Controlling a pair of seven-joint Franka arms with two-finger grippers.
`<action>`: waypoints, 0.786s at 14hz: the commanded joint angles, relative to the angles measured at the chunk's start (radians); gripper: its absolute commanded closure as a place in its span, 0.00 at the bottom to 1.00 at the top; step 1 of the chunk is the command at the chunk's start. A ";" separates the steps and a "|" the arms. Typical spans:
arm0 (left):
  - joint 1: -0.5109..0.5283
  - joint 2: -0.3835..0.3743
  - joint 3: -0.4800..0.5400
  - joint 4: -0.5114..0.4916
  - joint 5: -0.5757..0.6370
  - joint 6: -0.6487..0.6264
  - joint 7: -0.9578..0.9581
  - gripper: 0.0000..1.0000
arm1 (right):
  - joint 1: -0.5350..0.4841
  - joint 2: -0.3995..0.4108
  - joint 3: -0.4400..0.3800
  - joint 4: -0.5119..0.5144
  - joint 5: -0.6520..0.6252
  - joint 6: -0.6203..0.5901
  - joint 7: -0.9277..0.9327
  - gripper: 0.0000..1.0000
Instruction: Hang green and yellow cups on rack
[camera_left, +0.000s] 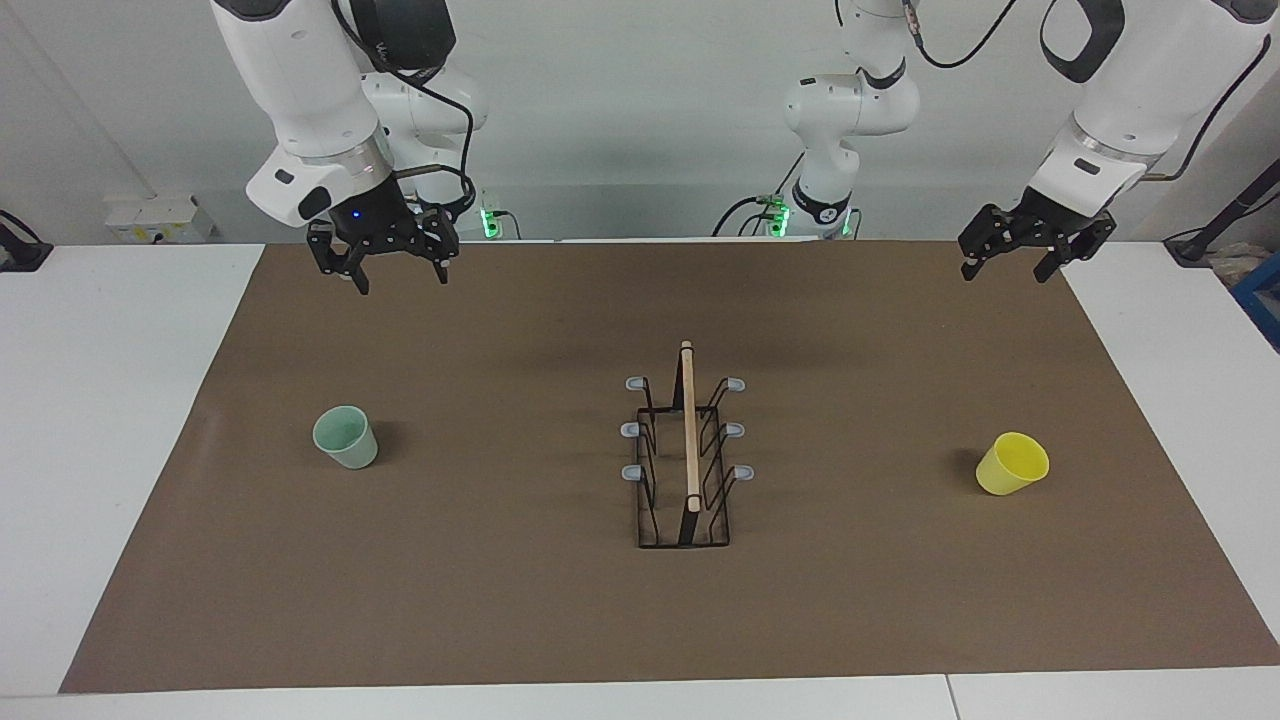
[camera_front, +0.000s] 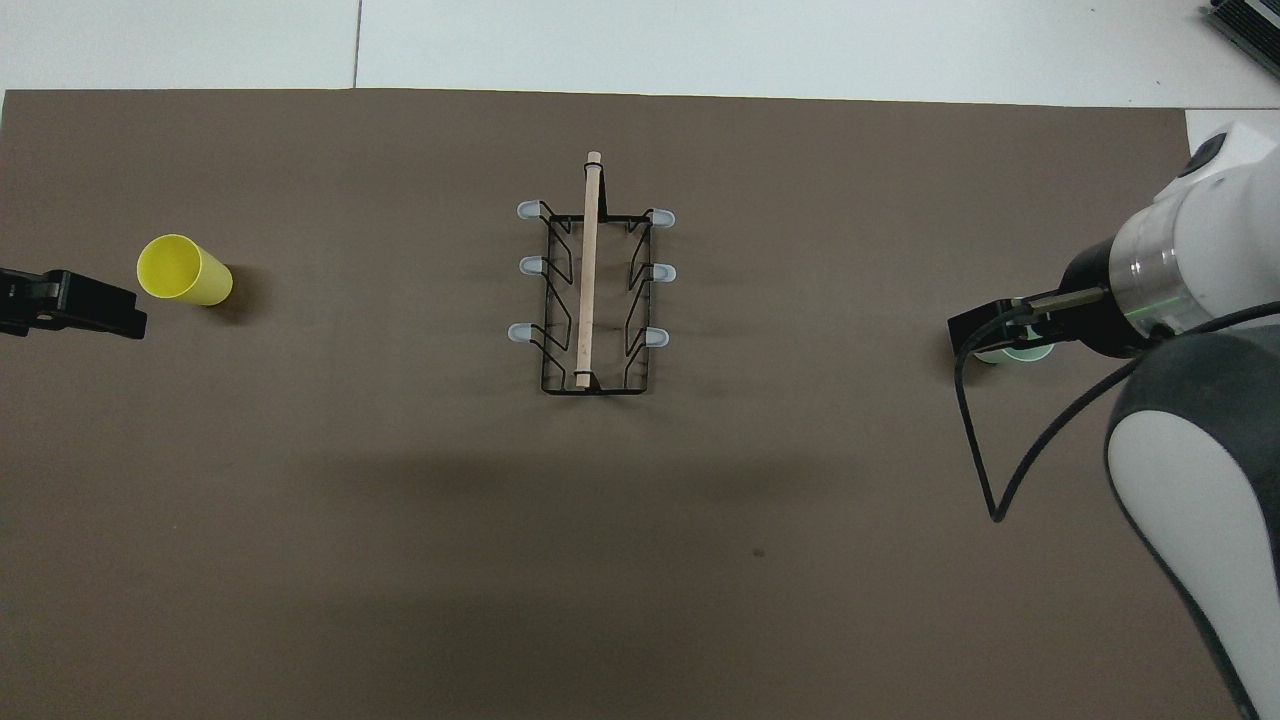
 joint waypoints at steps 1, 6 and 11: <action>0.002 -0.010 0.007 -0.009 -0.013 -0.003 -0.029 0.00 | -0.002 -0.012 0.003 -0.014 -0.005 0.017 0.015 0.00; 0.042 0.048 0.012 0.024 -0.067 0.000 -0.156 0.00 | -0.004 -0.013 0.003 -0.020 -0.003 0.025 0.014 0.00; 0.071 0.164 0.015 0.138 -0.085 -0.017 -0.247 0.00 | -0.011 -0.015 0.003 -0.059 -0.005 0.033 0.003 0.00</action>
